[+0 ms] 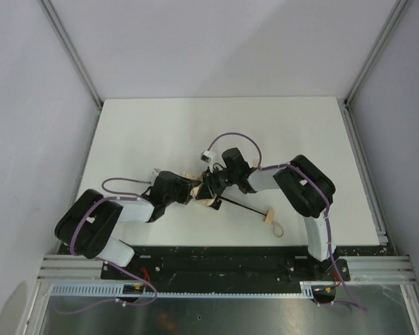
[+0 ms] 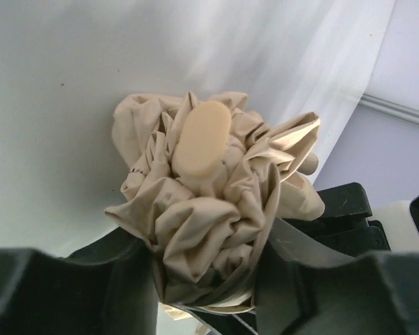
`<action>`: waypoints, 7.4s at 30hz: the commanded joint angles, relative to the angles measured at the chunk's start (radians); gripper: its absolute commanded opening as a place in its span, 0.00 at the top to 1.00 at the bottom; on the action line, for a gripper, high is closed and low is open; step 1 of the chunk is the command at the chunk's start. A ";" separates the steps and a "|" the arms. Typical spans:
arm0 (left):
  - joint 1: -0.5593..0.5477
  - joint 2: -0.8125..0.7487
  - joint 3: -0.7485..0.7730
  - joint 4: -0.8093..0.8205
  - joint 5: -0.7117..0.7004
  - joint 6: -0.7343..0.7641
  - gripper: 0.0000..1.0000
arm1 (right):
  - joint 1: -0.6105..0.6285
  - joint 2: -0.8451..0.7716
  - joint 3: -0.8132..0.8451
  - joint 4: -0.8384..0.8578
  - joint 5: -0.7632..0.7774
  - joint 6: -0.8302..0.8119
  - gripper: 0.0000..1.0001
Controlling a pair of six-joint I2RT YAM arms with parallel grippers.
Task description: Put away the umbrella
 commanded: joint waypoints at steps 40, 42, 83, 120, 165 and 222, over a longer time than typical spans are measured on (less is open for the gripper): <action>-0.013 -0.159 -0.058 -0.373 0.124 -0.136 1.00 | 0.470 -0.087 -0.121 -0.083 1.307 -0.440 0.65; -0.009 -0.179 -0.059 -0.368 0.118 -0.127 0.97 | 0.450 -0.090 -0.131 -0.096 1.253 -0.417 0.80; 0.056 -0.152 -0.008 -0.170 0.011 -0.018 0.01 | 0.040 0.054 -0.025 -0.161 0.049 -0.017 1.00; 0.050 -0.190 -0.105 -0.279 0.107 -0.009 1.00 | 0.409 -0.315 -0.046 -0.362 1.099 -0.312 0.03; 0.029 -0.371 -0.033 -0.327 0.035 0.104 0.01 | 0.109 -0.101 -0.053 -0.155 0.289 -0.178 1.00; -0.042 0.030 0.041 -0.253 -0.116 0.081 0.29 | 0.053 -0.039 0.018 -0.180 -0.054 -0.088 1.00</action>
